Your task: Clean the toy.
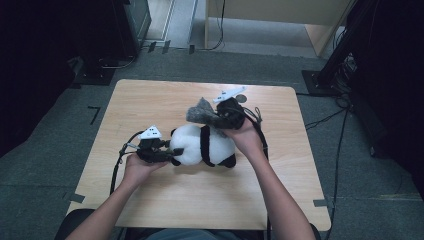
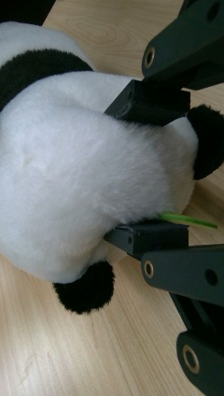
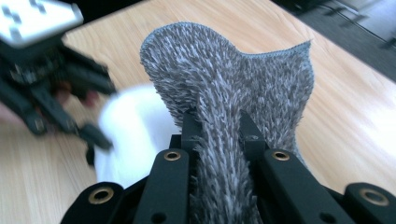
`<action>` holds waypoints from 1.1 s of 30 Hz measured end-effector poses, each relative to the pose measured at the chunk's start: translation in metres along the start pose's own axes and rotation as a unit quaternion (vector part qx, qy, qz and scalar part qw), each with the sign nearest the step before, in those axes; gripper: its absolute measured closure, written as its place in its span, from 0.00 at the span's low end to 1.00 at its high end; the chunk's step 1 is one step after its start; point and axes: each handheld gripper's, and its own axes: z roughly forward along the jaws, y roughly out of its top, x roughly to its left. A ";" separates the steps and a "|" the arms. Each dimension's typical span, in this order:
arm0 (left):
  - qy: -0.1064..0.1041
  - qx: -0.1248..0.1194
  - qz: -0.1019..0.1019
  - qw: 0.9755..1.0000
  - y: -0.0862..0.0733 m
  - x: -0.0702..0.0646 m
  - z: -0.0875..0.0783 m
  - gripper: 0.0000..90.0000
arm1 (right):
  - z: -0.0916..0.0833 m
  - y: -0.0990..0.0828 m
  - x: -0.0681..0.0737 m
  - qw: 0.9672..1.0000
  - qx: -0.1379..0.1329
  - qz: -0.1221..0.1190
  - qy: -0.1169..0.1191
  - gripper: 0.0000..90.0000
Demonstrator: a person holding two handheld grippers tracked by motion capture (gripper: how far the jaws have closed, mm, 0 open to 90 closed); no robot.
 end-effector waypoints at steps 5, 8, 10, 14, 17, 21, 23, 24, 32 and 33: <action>0.004 -0.001 0.004 1.000 0.000 -0.001 -0.001 0.55 | 0.024 0.025 0.003 1.000 -0.006 -0.006 0.029 0.87; 0.007 0.000 0.002 1.000 0.001 -0.002 -0.001 0.56 | 0.045 0.032 0.008 0.999 0.013 -0.006 0.048 0.87; 0.009 0.001 0.001 1.000 0.001 -0.003 -0.001 0.56 | 0.068 0.034 0.015 0.997 0.043 -0.014 0.066 0.87; 0.009 0.005 -0.012 1.000 0.000 -0.001 -0.001 0.57 | 0.089 0.029 0.020 0.992 0.092 -0.027 0.079 0.87; 0.010 0.005 -0.012 1.000 0.000 -0.002 -0.001 0.57 | 0.088 0.028 0.017 0.992 0.094 -0.029 0.081 0.87; 0.009 0.007 -0.015 1.000 0.000 -0.002 -0.001 0.57 | 0.085 0.023 0.012 0.990 0.085 -0.051 0.096 0.86; 0.009 0.006 -0.016 1.000 0.000 -0.001 -0.001 0.57 | 0.083 0.022 0.009 0.990 0.088 -0.054 0.092 0.86; 0.009 0.006 -0.016 1.000 0.000 -0.001 -0.001 0.57 | 0.083 0.022 0.009 0.990 0.088 -0.054 0.092 0.86; 0.007 0.003 -0.025 1.000 0.000 -0.001 -0.001 0.56 | 0.069 0.009 -0.024 0.992 0.115 0.002 0.057 0.86; 0.007 0.003 -0.025 1.000 0.000 -0.001 -0.001 0.56 | 0.068 0.007 -0.028 0.992 0.114 0.007 0.054 0.86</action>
